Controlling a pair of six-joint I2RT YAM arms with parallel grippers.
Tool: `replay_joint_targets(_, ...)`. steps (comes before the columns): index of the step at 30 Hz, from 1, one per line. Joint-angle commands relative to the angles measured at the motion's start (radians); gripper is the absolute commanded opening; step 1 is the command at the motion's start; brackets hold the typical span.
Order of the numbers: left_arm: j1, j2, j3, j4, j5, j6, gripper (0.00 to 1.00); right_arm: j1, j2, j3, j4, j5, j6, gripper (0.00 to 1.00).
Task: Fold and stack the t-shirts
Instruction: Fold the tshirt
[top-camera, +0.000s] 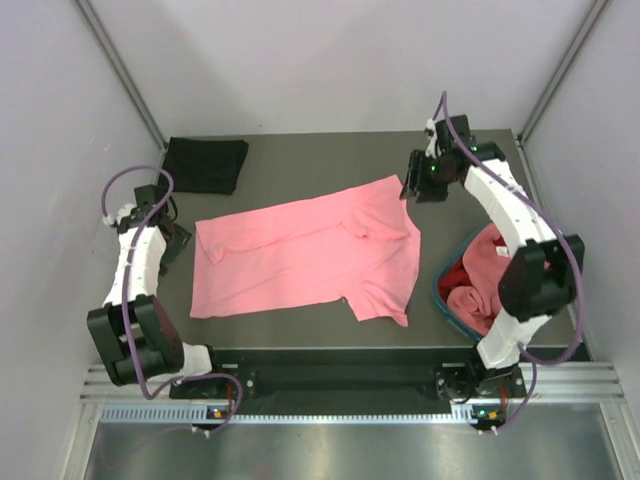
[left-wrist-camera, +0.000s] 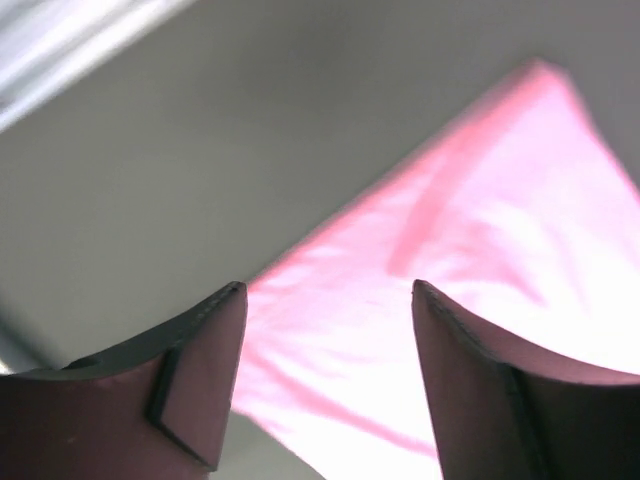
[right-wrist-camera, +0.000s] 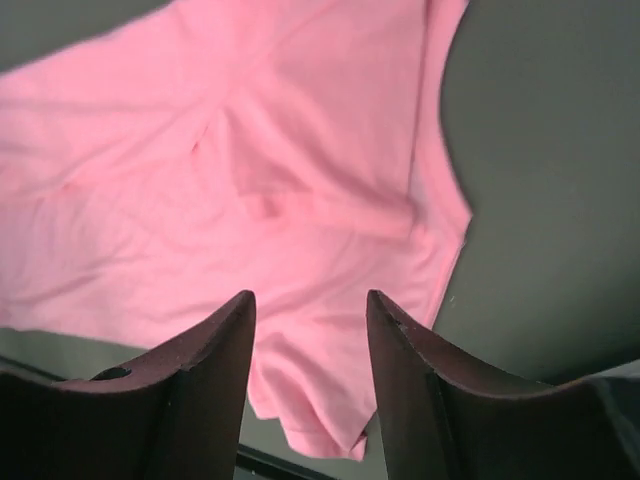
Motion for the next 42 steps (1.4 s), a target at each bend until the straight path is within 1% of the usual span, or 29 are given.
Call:
replay_joint_targets(1,-0.001,0.060,0.036,0.269,0.344,0.291,0.70,-0.074,0.171,0.184,0.076,-0.016,-0.022,0.49)
replay_joint_targets(2,-0.001,0.113,0.048,0.321,0.391,0.328,0.67,-0.088,0.211,0.218,0.084,-0.031,-0.018,0.49)
replay_joint_targets(3,0.000,0.144,0.062,0.343,0.421,0.336,0.66,-0.111,0.245,0.248,0.097,-0.062,-0.016,0.48)
replay_joint_targets(4,-0.001,0.175,0.097,0.353,0.488,0.347,0.65,-0.123,0.312,0.299,0.119,-0.076,-0.011,0.48)
replay_joint_targets(5,-0.001,0.239,0.118,0.351,0.502,0.362,0.63,-0.133,0.343,0.321,0.134,-0.093,-0.002,0.48)
replay_joint_targets(6,0.000,0.267,0.140,0.344,0.522,0.368,0.62,-0.142,0.374,0.360,0.148,-0.122,-0.002,0.48)
replay_joint_targets(8,0.000,0.336,0.186,0.334,0.565,0.385,0.60,-0.147,0.448,0.396,0.166,-0.133,-0.010,0.48)
replay_joint_targets(9,0.000,0.350,0.197,0.334,0.580,0.387,0.56,-0.147,0.468,0.408,0.182,-0.181,-0.014,0.48)
replay_joint_targets(10,-0.001,0.365,0.201,0.338,0.593,0.391,0.55,-0.145,0.506,0.428,0.202,-0.199,-0.019,0.48)
replay_joint_targets(12,0.000,0.370,0.198,0.358,0.599,0.393,0.52,-0.142,0.523,0.424,0.232,-0.206,-0.028,0.45)
replay_joint_targets(14,0.000,0.375,0.198,0.363,0.610,0.399,0.46,-0.142,0.532,0.405,0.287,-0.219,-0.022,0.41)
replay_joint_targets(16,-0.001,0.381,0.198,0.357,0.616,0.397,0.41,-0.142,0.544,0.388,0.308,-0.240,-0.016,0.38)
replay_joint_targets(20,-0.001,0.361,0.177,0.324,0.620,0.385,0.40,-0.143,0.581,0.400,0.309,-0.248,-0.021,0.38)
replay_joint_targets(22,-0.003,0.341,0.151,0.306,0.619,0.365,0.40,-0.142,0.592,0.407,0.295,-0.243,-0.021,0.38)
replay_joint_targets(26,-0.009,0.306,0.085,0.281,0.610,0.307,0.45,-0.136,0.571,0.394,0.251,-0.233,-0.011,0.38)
replay_joint_targets(29,-0.021,0.295,0.033,0.303,0.616,0.270,0.44,-0.125,0.532,0.378,0.200,-0.205,-0.014,0.38)
replay_joint_targets(32,-0.019,0.300,0.016,0.314,0.596,0.253,0.41,-0.113,0.477,0.322,0.179,-0.179,-0.013,0.39)
replay_joint_targets(33,-0.021,0.298,0.016,0.305,0.585,0.252,0.36,-0.108,0.465,0.303,0.171,-0.171,-0.016,0.39)
replay_joint_targets(37,-0.027,0.272,-0.003,0.281,0.518,0.236,0.32,-0.097,0.402,0.253,0.148,-0.151,-0.048,0.39)
replay_joint_targets(39,-0.035,0.254,-0.027,0.275,0.484,0.224,0.33,-0.097,0.376,0.223,0.144,-0.148,-0.054,0.39)
replay_joint_targets(40,-0.036,0.240,-0.035,0.275,0.476,0.215,0.38,-0.097,0.368,0.213,0.144,-0.145,-0.060,0.39)
replay_joint_targets(42,-0.047,0.225,-0.047,0.269,0.435,0.206,0.40,-0.097,0.350,0.189,0.147,-0.148,-0.060,0.39)
